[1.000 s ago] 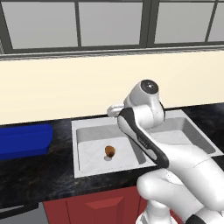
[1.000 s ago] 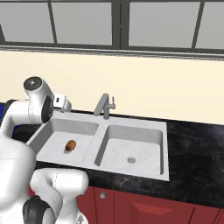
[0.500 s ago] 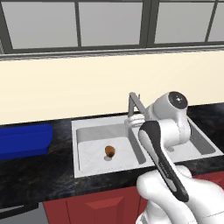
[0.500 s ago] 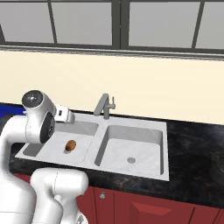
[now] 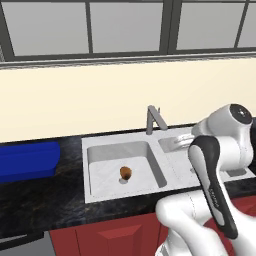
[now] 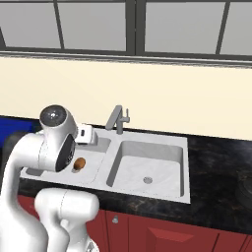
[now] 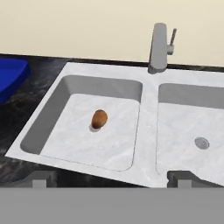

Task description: Pick up all produce items and place them in the sink. Turn on the sink faucet to wash them. Then turn the sink off and put them in the tray.

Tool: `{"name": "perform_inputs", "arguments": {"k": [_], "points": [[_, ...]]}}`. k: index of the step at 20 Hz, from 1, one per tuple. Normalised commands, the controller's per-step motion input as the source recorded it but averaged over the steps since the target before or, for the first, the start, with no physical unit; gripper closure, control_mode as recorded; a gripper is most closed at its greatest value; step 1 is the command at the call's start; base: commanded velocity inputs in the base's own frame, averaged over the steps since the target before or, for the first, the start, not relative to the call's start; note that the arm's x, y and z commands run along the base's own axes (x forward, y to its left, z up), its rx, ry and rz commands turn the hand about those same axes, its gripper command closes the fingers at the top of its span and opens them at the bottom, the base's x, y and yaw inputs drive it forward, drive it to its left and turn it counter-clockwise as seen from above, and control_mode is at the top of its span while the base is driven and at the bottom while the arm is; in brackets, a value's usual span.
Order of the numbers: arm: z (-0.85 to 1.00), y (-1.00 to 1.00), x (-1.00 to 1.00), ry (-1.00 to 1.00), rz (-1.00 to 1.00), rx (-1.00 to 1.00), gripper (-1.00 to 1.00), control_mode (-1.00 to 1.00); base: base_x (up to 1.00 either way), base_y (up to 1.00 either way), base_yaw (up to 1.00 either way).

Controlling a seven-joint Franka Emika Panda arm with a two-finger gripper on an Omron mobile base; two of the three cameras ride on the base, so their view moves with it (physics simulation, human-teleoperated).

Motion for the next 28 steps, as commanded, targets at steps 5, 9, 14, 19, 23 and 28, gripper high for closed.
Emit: {"name": "perform_inputs", "arguments": {"k": [5, 9, 14, 19, 23, 28], "points": [[0.0, -0.64, -0.13, -0.02, 0.03, 0.0, -1.0, -1.0, 0.0, 0.0, 0.0], [-0.16, -0.44, 0.13, 0.0, 0.01, 0.0, -1.0, -1.0, 0.0, 0.0, 0.0], [-0.28, -0.51, 0.36, 0.0, 0.01, 0.01, -1.0, -1.0, 0.0, 0.0, 0.0], [-0.05, -0.48, 0.43, -0.02, 0.04, 0.01, -1.0, -1.0, 0.0, 0.0, 0.0], [0.0, -0.23, 0.55, -0.05, 0.05, 0.03, -1.0, -1.0, 0.0, 0.0, 0.0], [0.0, 0.02, 0.63, -0.02, 0.0, 0.0, -1.0, -1.0, 0.0, 0.0, 0.0]]}}
